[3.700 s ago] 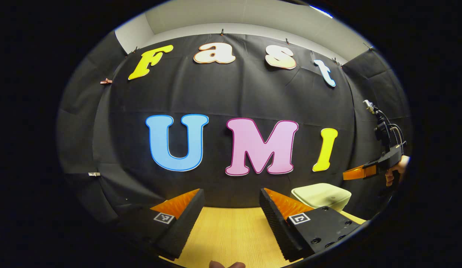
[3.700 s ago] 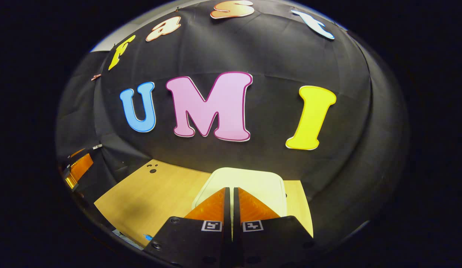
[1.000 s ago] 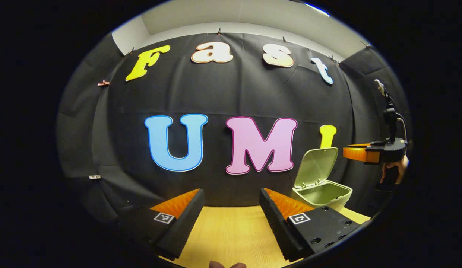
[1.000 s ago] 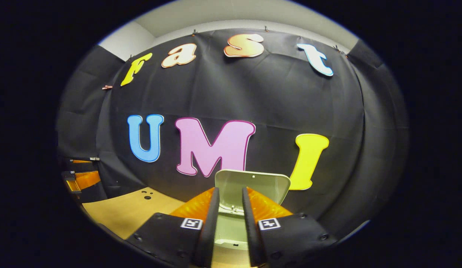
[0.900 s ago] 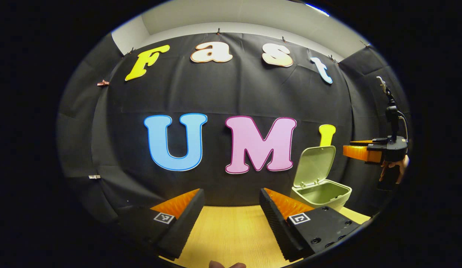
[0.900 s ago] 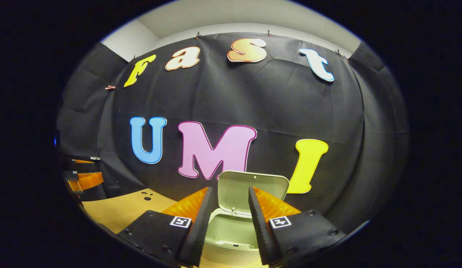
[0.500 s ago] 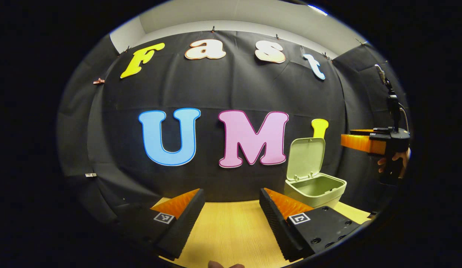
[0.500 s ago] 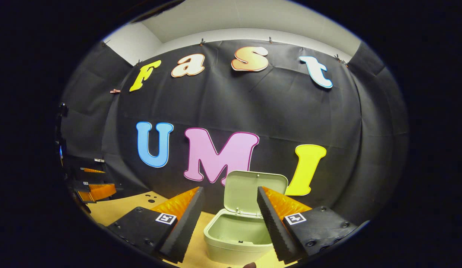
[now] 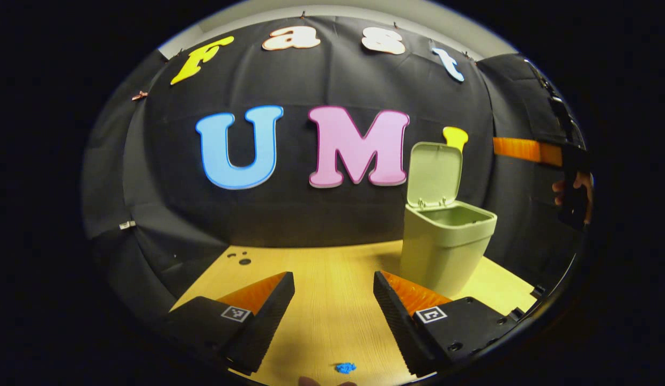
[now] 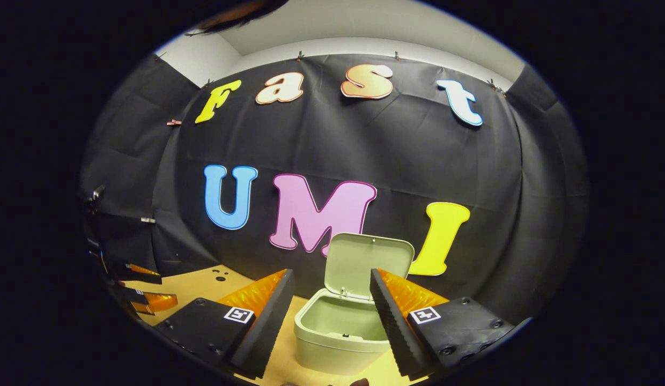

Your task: Press the lid of the desktop garbage bin to open it, pick up the crumpled paper on the desktop and throw it into the bin, then pick up the pop can on the desktop and drop it into the bin, and finally close the garbage bin lid.

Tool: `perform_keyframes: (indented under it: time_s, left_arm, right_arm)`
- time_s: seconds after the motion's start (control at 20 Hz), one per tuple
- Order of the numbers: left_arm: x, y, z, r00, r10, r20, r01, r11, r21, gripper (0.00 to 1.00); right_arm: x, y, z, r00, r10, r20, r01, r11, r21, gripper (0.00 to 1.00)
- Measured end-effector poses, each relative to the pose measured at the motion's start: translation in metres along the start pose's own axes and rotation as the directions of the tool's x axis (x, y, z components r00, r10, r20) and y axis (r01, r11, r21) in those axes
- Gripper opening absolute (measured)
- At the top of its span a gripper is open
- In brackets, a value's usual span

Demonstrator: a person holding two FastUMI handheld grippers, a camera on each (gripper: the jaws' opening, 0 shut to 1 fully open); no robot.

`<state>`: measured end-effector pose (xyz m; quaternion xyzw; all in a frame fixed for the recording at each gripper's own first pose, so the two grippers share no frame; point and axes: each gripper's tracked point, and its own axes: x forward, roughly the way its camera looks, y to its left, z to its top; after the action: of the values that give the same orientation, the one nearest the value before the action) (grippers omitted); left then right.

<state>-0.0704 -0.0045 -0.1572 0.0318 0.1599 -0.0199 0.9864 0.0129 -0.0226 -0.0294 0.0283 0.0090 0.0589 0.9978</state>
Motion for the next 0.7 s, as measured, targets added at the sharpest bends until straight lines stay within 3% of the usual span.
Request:
perform_keyframes:
  time_s: [0.35,0.7]
  left_arm:
    - [0.003,-0.008,-0.093,0.986,0.030,-0.164,-0.032,0.999,-0.010,0.96]
    - [0.012,-0.028,-0.187,0.944,0.033,-0.329,-0.046,0.998,-0.032,0.94]
  right_arm:
    - [0.002,-0.006,-0.005,0.999,0.041,-0.033,-0.041,0.999,0.011,0.90]
    - [0.001,-0.020,-0.016,0.997,0.078,-0.025,-0.079,0.997,-0.024,0.90]
